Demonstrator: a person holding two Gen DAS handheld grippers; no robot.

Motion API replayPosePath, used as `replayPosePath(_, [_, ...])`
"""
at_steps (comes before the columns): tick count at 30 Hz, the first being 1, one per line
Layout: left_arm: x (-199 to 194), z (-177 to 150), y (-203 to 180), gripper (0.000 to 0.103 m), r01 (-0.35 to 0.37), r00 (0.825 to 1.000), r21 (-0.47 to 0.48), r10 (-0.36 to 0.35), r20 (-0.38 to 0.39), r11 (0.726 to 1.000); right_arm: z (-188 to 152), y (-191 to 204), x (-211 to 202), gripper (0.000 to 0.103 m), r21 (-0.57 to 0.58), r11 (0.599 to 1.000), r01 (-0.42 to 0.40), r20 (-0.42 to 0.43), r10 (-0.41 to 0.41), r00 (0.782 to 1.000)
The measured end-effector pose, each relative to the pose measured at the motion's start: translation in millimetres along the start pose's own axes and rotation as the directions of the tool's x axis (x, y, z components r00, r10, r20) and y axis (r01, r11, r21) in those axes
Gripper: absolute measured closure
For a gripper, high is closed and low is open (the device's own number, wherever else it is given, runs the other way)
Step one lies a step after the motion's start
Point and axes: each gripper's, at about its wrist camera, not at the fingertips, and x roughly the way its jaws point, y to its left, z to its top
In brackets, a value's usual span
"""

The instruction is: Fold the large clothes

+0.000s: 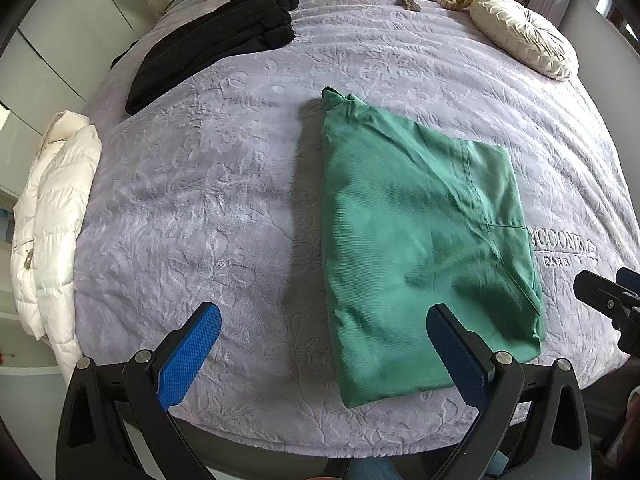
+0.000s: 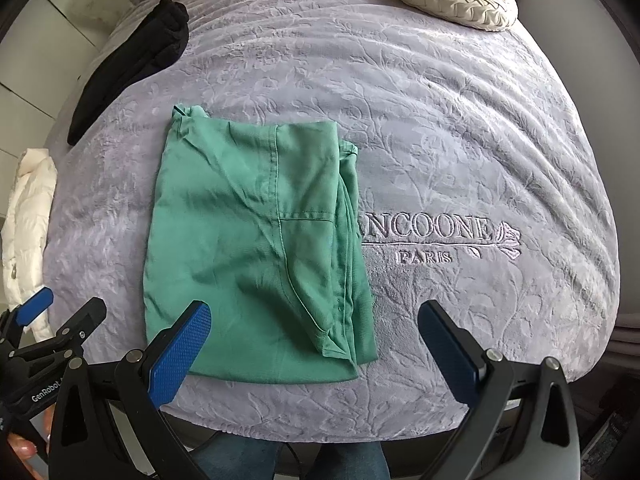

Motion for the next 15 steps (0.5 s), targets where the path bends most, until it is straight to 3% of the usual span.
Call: replayPosePath(15, [1.5, 0.4, -1.6, 0.000, -0.001, 1.000, 0.001, 0.001, -0.004, 1.000, 0.5, 0.6, 0.8, 0.000, -0.001, 1.000, 0.001, 0.001, -0.001, 1.000])
